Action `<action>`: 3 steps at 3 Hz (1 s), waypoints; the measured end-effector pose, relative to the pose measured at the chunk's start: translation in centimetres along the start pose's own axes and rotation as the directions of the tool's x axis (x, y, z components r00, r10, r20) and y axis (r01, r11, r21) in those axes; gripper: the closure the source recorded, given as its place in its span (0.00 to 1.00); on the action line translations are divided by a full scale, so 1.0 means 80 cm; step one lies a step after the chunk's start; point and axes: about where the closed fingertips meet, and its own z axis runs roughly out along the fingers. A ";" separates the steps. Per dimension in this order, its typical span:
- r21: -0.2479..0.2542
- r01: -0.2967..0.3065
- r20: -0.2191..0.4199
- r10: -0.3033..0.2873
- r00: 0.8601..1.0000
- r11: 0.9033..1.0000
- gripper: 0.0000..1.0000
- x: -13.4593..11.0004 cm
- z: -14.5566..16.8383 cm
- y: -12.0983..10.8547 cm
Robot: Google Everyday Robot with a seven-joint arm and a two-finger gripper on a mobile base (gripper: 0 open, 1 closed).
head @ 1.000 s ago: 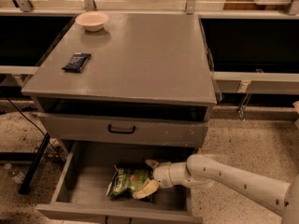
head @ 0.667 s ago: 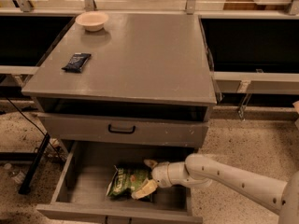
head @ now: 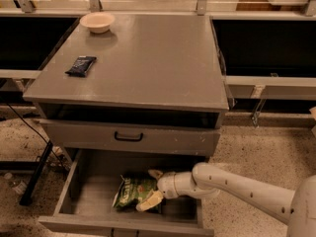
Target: Pick green jalapeno chip bag from middle drawer and place on counter
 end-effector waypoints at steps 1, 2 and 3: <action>-0.015 0.011 0.038 -0.011 0.999 1.000 0.00 -0.005 0.016 -0.004; -0.015 0.011 0.038 -0.011 0.999 1.000 0.00 -0.005 0.016 -0.004; 0.020 0.013 -0.007 -0.013 1.000 1.000 0.00 -0.002 0.021 -0.005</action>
Offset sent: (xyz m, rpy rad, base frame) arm 0.0109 0.0132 -0.0018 0.0506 -0.0264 0.0023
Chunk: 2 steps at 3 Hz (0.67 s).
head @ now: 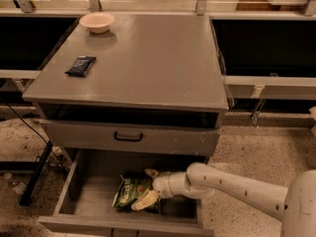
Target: Pick green jalapeno chip bag from middle drawer and place on counter
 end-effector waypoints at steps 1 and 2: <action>0.066 0.010 -0.072 -0.005 0.997 0.998 0.00 0.008 0.010 -0.004; 0.067 0.012 -0.078 -0.007 0.997 0.998 0.00 0.008 0.011 -0.004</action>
Offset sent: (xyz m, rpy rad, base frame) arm -0.0006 0.0034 -0.0073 -0.0731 -0.0053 -0.0181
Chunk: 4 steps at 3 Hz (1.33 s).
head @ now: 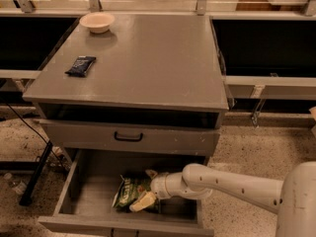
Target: Pick green jalapeno chip bag from middle drawer and place on counter
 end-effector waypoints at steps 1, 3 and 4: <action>0.015 0.019 -0.042 -0.018 0.999 1.000 0.00 0.005 0.012 0.007; 0.016 0.019 -0.043 -0.019 0.999 1.000 0.26 0.006 0.013 0.008; 0.016 0.019 -0.043 -0.019 0.999 1.000 0.51 0.006 0.013 0.008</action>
Offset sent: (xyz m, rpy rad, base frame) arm -0.0088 0.0105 -0.0125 -0.0800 -0.0200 0.0022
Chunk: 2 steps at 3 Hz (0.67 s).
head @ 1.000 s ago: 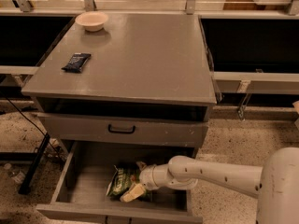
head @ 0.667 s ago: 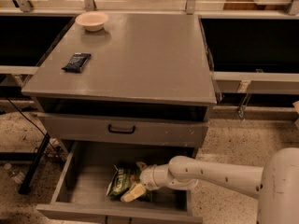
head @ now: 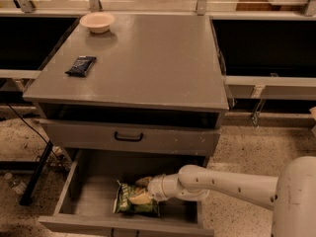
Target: Pick green jalapeno chip bag from middle drawer and place on counter
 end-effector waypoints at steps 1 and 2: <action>0.000 0.000 0.000 0.000 1.000 1.000 0.72 0.000 0.000 0.000; 0.000 0.000 0.000 0.000 1.000 1.000 0.97 0.000 0.000 0.000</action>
Offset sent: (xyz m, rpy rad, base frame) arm 0.0000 0.0000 0.0000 0.0000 0.0000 0.0000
